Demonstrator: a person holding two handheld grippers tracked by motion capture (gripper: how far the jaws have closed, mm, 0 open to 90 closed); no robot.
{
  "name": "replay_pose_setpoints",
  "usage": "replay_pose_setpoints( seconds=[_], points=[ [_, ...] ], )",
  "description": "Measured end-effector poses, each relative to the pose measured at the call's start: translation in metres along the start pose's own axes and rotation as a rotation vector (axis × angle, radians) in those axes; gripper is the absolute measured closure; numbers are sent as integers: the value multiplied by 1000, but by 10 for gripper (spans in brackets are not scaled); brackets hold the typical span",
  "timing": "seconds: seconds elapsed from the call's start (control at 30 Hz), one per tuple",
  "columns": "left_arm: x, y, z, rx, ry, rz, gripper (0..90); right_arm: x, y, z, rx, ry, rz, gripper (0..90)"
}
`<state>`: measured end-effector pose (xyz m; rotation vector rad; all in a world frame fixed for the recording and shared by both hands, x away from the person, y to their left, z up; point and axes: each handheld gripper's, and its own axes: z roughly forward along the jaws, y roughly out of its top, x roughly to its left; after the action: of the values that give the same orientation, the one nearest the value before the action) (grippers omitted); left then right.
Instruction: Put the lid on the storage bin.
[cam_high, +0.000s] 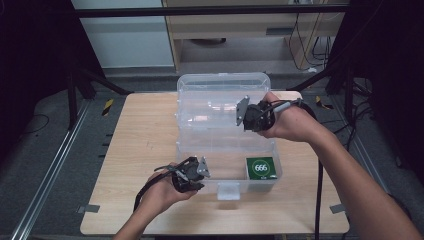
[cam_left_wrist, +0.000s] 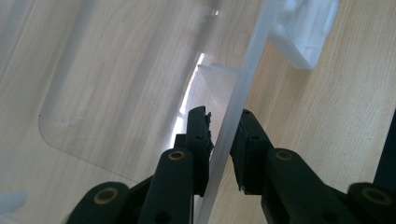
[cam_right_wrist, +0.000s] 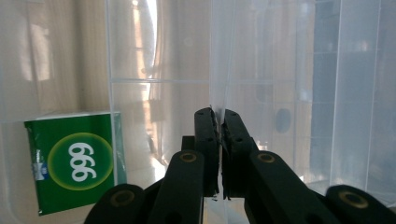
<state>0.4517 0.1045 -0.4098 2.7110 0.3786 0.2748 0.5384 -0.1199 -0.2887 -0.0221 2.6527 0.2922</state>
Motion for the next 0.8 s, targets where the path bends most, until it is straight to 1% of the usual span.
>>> replay_pose_setpoints(
  seconds=[0.03, 0.07, 0.13, 0.17, 0.27, 0.3, 0.33, 0.43, 0.47, 0.5, 0.57, 0.67, 0.7, 0.8],
  points=[
    [0, 0, 0, -1, -1, -2, 776, 3, 0, -1, -2, -2, -5, 867],
    [0, 0, 0, -1, -1, -1, 776, 9, 0, -4, 0, -10, -15, 866],
    [0, 0, 0, 0, 2, 2, 775, 14, -1, -5, -2, -23, -20, 862],
    [-5, -1, 1, -2, -9, -72, 775, 17, -1, -6, -5, -27, -19, 862],
    [-6, -1, 1, -5, -2, -76, 773, 23, -2, -8, -20, -32, -21, 860],
    [-6, -1, 1, -4, 1, -71, 771, 25, -3, -9, -22, -33, -24, 860],
    [-6, -1, 1, -4, 1, -71, 771, 25, -3, -9, -22, -33, -24, 860],
    [-8, -2, 1, -10, 6, -85, 767, 34, -4, -11, -28, -47, -24, 857],
    [-8, -2, 1, -10, 6, -85, 765, 34, -4, -11, -28, -47, -24, 857],
    [-6, -2, 1, -13, 11, -51, 764, 38, -5, -11, -35, -54, -21, 856],
    [-8, -3, 2, -16, 16, -70, 761, 42, -7, -12, -40, -60, -18, 853],
    [-8, -3, 2, -19, 13, -69, 760, 46, -8, -12, -48, -65, -14, 852],
    [-4, -2, 1, -15, 22, -6, 760, 49, -9, -12, -57, -67, -10, 850],
    [-4, -2, 1, -12, 28, -3, 758, 53, -10, -13, -68, -74, -10, 849]
  ],
)
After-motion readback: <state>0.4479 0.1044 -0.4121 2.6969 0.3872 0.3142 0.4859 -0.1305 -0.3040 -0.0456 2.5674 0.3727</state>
